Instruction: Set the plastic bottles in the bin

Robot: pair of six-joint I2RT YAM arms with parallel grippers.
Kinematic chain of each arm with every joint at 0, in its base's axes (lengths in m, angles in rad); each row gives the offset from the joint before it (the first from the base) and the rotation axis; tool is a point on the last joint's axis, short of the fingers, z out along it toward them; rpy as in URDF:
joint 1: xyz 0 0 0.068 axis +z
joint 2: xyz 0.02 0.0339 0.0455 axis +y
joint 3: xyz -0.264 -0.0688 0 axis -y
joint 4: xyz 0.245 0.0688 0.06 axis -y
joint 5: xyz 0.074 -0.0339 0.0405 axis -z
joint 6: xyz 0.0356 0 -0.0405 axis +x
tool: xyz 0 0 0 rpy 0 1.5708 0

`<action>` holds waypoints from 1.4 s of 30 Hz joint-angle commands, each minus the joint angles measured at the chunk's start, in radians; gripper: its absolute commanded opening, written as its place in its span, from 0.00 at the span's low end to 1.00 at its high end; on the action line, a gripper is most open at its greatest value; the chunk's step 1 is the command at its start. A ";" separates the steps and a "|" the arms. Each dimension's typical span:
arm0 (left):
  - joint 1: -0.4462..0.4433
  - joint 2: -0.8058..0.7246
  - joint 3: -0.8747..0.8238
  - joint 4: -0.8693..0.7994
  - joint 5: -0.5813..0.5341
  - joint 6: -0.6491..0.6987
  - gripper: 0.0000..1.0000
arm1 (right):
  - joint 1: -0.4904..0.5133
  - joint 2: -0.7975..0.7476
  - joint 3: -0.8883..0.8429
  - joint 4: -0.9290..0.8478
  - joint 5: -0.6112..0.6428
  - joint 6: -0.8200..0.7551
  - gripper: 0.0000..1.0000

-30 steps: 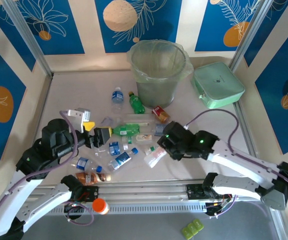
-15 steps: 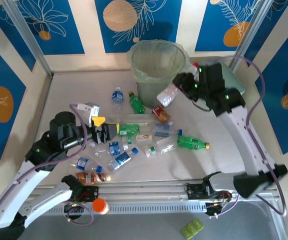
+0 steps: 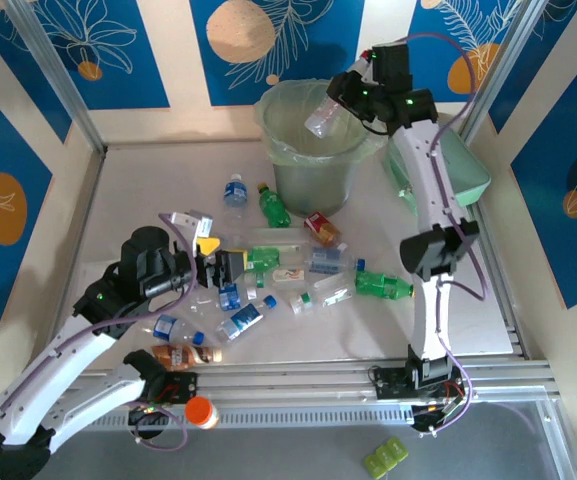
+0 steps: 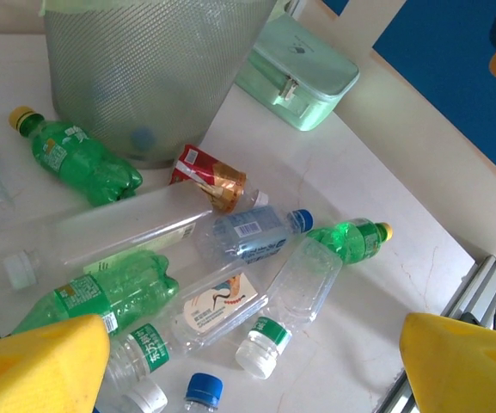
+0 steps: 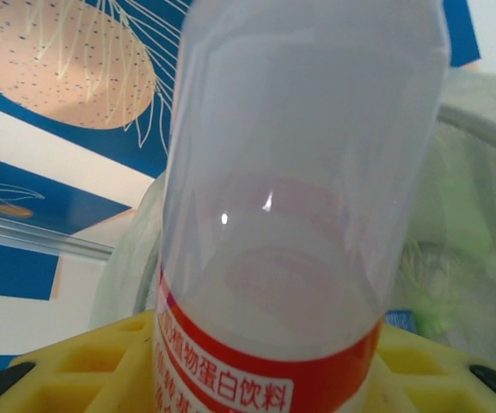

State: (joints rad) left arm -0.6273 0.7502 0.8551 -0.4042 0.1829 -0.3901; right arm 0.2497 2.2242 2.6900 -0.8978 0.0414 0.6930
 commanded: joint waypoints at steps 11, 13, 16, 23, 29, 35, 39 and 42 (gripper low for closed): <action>0.009 -0.015 -0.010 0.021 -0.022 0.030 0.90 | 0.094 0.121 -0.003 -0.061 0.057 -0.173 0.68; 0.008 -0.018 -0.008 0.021 -0.023 0.029 0.91 | 0.092 0.113 0.001 -0.069 0.061 -0.179 0.74; 0.008 -0.020 -0.008 0.021 -0.023 0.032 0.91 | 0.081 0.087 0.002 -0.075 0.061 -0.171 0.76; 0.009 -0.023 -0.007 0.015 -0.029 0.034 0.92 | 0.068 -0.008 0.005 -0.072 0.038 -0.173 0.78; 0.008 -0.028 0.011 -0.013 -0.045 0.009 0.90 | 0.078 -0.132 -0.017 -0.089 0.004 -0.190 0.77; 0.008 -0.014 0.093 -0.107 -0.022 -0.029 0.88 | 0.121 -0.341 -0.220 -0.130 0.060 -0.196 0.76; 0.002 0.004 0.113 -0.170 -0.011 -0.052 0.87 | 0.168 -0.603 -0.627 -0.038 0.116 -0.110 0.75; -0.009 0.018 0.093 -0.179 0.025 -0.070 0.84 | 0.196 -0.836 -0.967 0.073 0.146 -0.004 0.74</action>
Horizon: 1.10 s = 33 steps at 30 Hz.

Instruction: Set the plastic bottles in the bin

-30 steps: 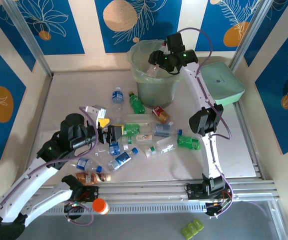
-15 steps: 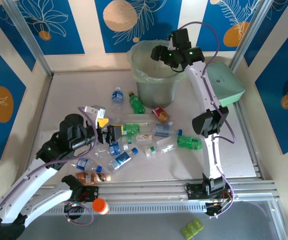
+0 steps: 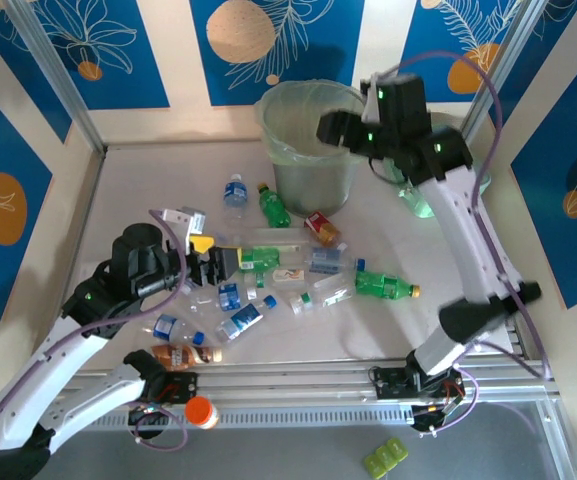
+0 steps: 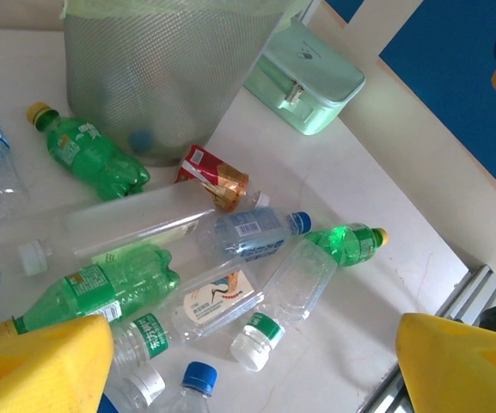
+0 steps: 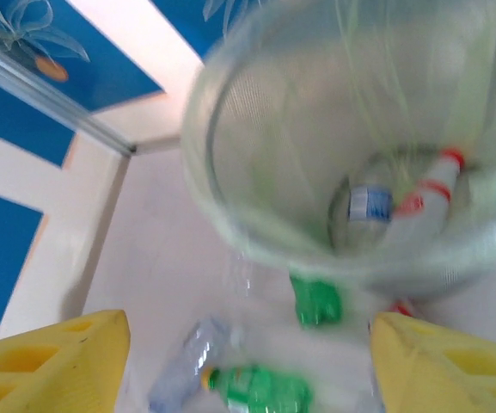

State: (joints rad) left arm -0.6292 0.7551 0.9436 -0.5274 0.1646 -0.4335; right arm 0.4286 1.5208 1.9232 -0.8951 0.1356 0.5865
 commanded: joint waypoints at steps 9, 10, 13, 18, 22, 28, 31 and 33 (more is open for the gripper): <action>-0.106 0.076 -0.063 0.024 0.059 -0.071 0.83 | 0.018 -0.593 -0.790 0.000 0.177 0.618 0.67; -0.117 0.086 -0.062 0.032 0.056 -0.071 0.82 | 0.018 -0.617 -0.820 -0.036 0.190 0.679 0.66; -0.145 0.120 -0.048 0.046 0.049 -0.069 0.82 | 0.018 -0.686 -0.913 -0.125 0.192 0.877 0.63; -0.151 0.136 -0.024 0.048 0.037 -0.075 0.83 | 0.012 -0.758 -1.074 -0.127 0.163 1.070 0.60; -0.152 0.123 -0.002 0.030 0.030 -0.080 0.84 | -0.023 -0.751 -1.137 -0.090 0.142 1.109 0.60; -0.152 0.081 -0.003 -0.010 -0.004 -0.070 0.88 | -0.142 -0.682 -1.210 -0.002 0.073 1.079 0.76; -0.152 0.071 -0.003 -0.022 -0.013 -0.062 0.89 | -0.214 -0.635 -1.250 0.080 0.008 1.069 0.81; -0.152 0.070 0.000 -0.025 -0.013 -0.060 0.89 | -0.253 -0.589 -1.256 0.136 -0.023 1.056 0.88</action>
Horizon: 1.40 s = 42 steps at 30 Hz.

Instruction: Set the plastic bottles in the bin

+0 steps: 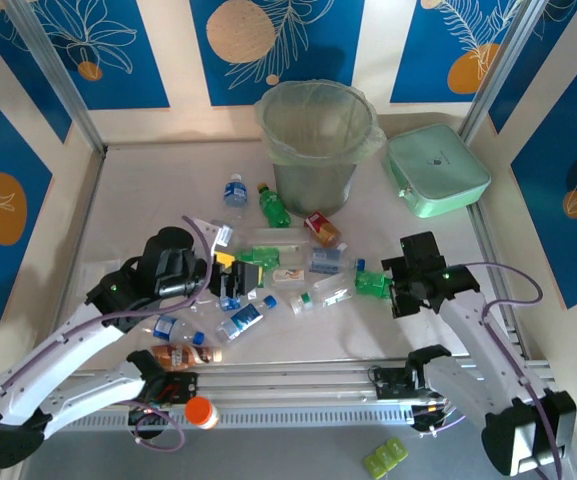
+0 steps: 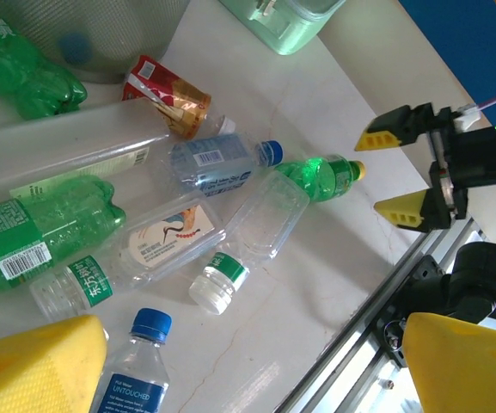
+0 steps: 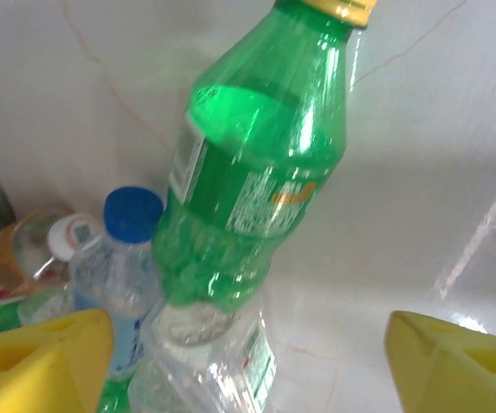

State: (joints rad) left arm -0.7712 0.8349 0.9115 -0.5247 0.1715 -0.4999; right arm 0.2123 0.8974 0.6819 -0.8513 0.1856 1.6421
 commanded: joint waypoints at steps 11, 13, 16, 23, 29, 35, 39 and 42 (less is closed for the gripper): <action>-0.010 -0.011 0.075 -0.067 -0.041 0.027 0.92 | -0.105 0.245 -0.053 0.256 -0.112 0.034 0.88; -0.009 -0.014 0.082 -0.079 -0.050 0.026 0.92 | -0.107 0.284 -0.053 0.267 -0.109 0.032 0.85; -0.010 -0.014 0.088 -0.093 -0.062 0.024 0.93 | -0.115 0.330 -0.066 0.319 -0.115 0.021 0.84; -0.009 -0.002 0.130 -0.125 -0.067 0.003 0.93 | -0.131 0.375 -0.045 0.332 -0.099 -0.001 0.68; -0.009 -0.016 0.178 -0.158 -0.076 -0.035 0.93 | -0.153 0.318 -0.035 0.300 -0.107 -0.034 0.58; -0.010 -0.052 0.228 -0.205 -0.120 -0.055 0.93 | -0.188 0.221 0.008 0.211 -0.092 -0.082 0.49; -0.009 -0.074 0.260 -0.251 -0.144 -0.076 0.93 | -0.187 0.166 0.059 0.166 -0.078 -0.107 0.47; -0.008 -0.105 0.282 -0.291 -0.188 -0.089 0.93 | -0.157 0.146 0.126 0.134 -0.043 -0.127 0.47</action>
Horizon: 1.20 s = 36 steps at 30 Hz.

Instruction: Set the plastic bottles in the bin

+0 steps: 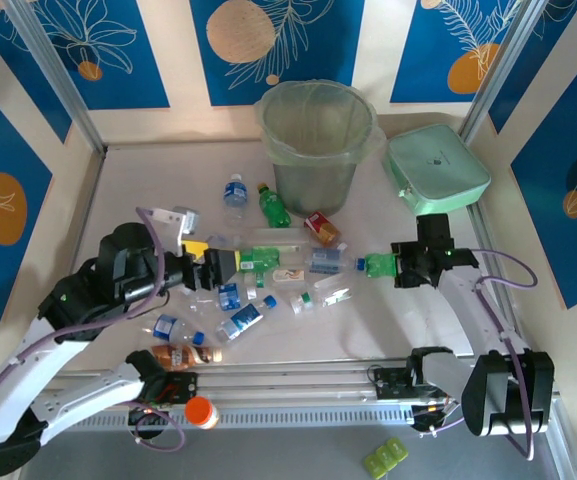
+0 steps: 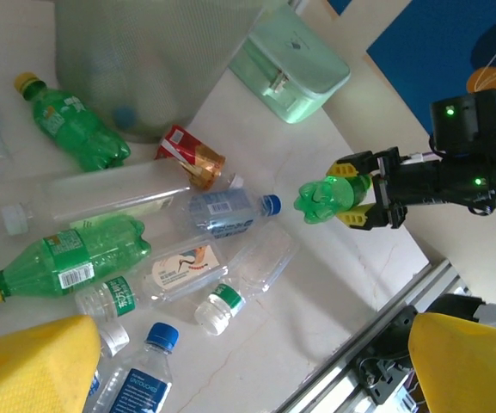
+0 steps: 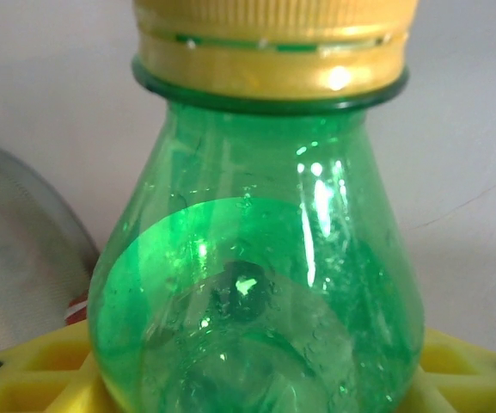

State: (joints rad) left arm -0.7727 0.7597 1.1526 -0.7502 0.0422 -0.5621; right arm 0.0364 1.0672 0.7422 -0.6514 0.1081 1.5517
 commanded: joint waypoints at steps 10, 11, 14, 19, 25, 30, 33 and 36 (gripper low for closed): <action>-0.006 -0.091 0.127 -0.176 -0.153 -0.092 0.93 | 0.211 0.060 0.407 -0.133 0.173 -0.136 0.45; -0.007 -0.097 0.128 -0.177 -0.159 -0.104 0.93 | 0.231 0.073 0.443 -0.145 0.183 -0.151 0.45; -0.007 -0.127 0.109 -0.146 -0.163 -0.137 0.93 | 0.282 0.118 0.557 -0.188 0.229 -0.230 0.45; -0.005 -0.158 0.094 -0.074 -0.168 -0.175 0.94 | 0.278 0.126 0.643 -0.161 0.151 -0.297 0.43; -0.006 -0.086 0.097 0.062 -0.063 -0.206 0.95 | 0.282 0.069 0.658 -0.073 0.082 -0.327 0.41; -0.005 -0.018 0.054 0.180 0.018 -0.265 0.94 | 0.286 0.106 0.775 -0.152 0.047 -0.381 0.42; 0.002 0.030 0.061 0.213 0.058 -0.285 0.94 | 0.276 0.102 0.802 -0.124 0.022 -0.424 0.42; 0.025 0.071 0.059 0.249 0.092 -0.303 0.94 | 0.265 0.135 0.865 -0.109 -0.027 -0.464 0.42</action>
State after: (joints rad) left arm -0.7654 0.8196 1.2125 -0.5827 0.0654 -0.8322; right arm 0.3107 1.1820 1.5486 -0.7761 0.1467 1.1553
